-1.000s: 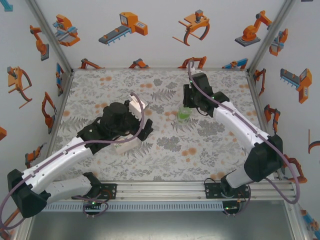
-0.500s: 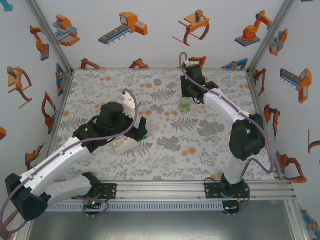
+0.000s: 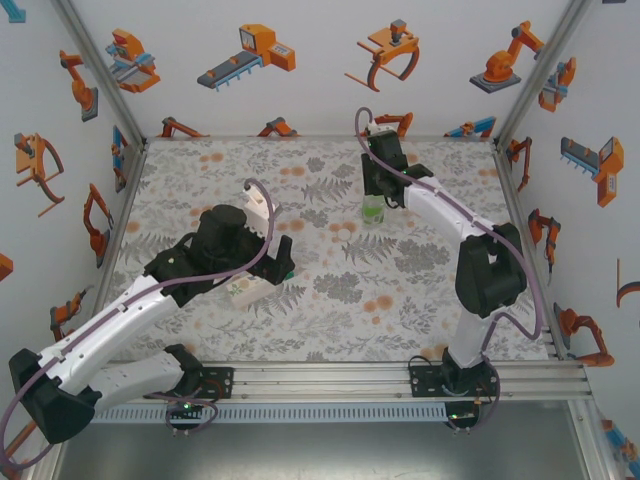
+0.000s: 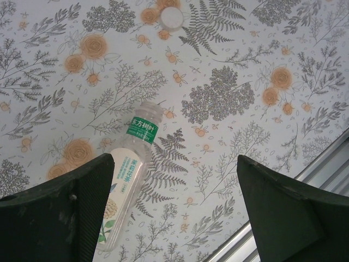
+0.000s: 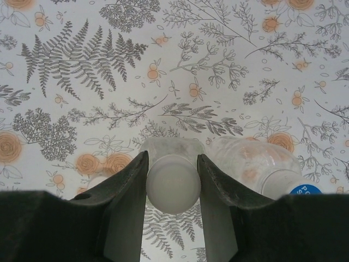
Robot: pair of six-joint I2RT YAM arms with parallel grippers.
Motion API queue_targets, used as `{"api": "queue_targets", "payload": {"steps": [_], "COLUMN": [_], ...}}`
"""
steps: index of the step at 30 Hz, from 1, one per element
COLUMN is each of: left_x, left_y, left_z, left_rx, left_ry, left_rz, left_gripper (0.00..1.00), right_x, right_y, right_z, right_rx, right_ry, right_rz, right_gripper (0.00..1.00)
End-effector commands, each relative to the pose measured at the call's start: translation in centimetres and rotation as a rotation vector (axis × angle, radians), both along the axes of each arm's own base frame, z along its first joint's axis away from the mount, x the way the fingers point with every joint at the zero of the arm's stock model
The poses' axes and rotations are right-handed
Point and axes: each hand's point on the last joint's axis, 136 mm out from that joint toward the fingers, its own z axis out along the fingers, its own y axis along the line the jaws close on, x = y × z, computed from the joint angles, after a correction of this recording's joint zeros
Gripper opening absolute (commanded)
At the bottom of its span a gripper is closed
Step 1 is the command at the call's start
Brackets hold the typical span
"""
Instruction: Screw on the bottle caps
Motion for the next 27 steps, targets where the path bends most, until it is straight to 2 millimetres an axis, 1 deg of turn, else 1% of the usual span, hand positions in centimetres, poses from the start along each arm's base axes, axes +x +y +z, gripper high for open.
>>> {"api": "queue_targets", "payload": {"steps": [1,3,4,7,10,16,19,24,27], "left_x": [-0.3,-0.3,-0.3,-0.3,-0.3,-0.1,0.0,0.8,1.2], "left_y": [0.2,0.2,0.2,0.1,0.0,-0.1,-0.1,0.1,0.2], "left_z": [0.0,0.0,0.1,0.0,-0.2,-0.7,-1.1,-2.6,-3.7], "left_rx": [-0.012,-0.011,-0.012,-0.007,0.007,0.057,0.097,0.195,0.246], "left_ry": [0.014,0.014,0.013,0.013,0.017,0.027,0.034,0.060,0.093], "left_rz": [0.002,0.000,-0.001,-0.003,-0.012,-0.030,-0.053,-0.092,-0.144], "left_gripper": [0.85,0.85,0.85,0.85,0.86,0.86,0.86,0.87,0.88], "right_x": [0.5,0.5,0.5,0.6,0.6,0.3,-0.1,-1.7,-3.1], "right_y": [-0.6,-0.5,-0.4,-0.3,-0.3,-0.1,0.0,-0.3,-0.8], "right_z": [-0.3,0.0,0.2,0.8,1.9,4.7,6.3,8.7,9.6], "right_rx": [-0.026,-0.020,-0.017,-0.017,-0.013,0.011,0.027,0.052,0.063], "right_ry": [-0.016,-0.014,-0.014,-0.013,-0.025,-0.058,-0.071,-0.095,-0.099], "right_rz": [-0.017,-0.013,-0.009,-0.005,-0.003,0.015,0.027,0.042,0.045], "right_gripper": [0.23,0.27,0.32,0.42,0.47,0.51,0.52,0.53,0.53]}}
